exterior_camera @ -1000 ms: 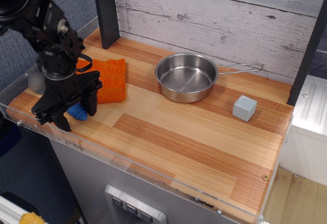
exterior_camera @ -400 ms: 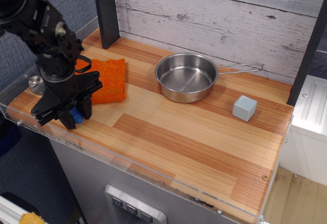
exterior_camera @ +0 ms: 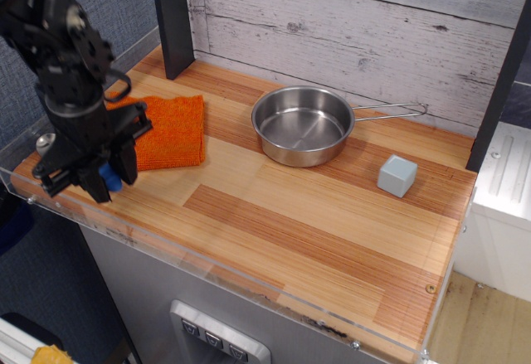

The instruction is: Put the spoon under the pot.

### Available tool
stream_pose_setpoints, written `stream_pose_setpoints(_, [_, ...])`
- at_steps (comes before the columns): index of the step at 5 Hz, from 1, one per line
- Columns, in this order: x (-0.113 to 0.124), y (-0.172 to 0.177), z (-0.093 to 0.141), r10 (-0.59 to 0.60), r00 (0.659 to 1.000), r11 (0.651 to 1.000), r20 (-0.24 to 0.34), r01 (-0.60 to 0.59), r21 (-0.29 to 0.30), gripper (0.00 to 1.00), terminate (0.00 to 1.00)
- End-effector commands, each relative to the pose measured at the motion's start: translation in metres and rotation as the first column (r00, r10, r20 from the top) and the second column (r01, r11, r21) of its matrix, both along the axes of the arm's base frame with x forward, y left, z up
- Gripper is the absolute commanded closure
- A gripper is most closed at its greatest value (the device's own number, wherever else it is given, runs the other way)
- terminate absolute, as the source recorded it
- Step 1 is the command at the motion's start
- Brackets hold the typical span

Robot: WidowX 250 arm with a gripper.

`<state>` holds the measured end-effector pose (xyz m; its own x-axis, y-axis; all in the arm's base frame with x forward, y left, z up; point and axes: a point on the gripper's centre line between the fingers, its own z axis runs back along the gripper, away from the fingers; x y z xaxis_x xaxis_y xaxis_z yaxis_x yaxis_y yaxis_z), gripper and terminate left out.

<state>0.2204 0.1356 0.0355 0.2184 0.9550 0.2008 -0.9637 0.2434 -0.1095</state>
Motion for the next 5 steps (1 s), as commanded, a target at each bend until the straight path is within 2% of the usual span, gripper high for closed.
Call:
stream_pose_setpoints(1, [0.011,0.000,0.068,0.063,0.987,0.998,0.148,-0.067,0.019,1.00,0.00])
stream_pose_setpoints(3, [0.020,-0.054,0.120,0.033,0.972,0.999,0.231,-0.031,-0.012,1.00,0.00])
stream_pose_setpoints(4, [0.024,-0.080,0.132,0.010,0.967,1.000,0.256,-0.003,-0.028,1.00,0.00])
stream_pose_setpoints(5, [0.024,-0.102,0.125,-0.003,0.972,0.999,0.235,0.013,-0.040,1.00,0.00])
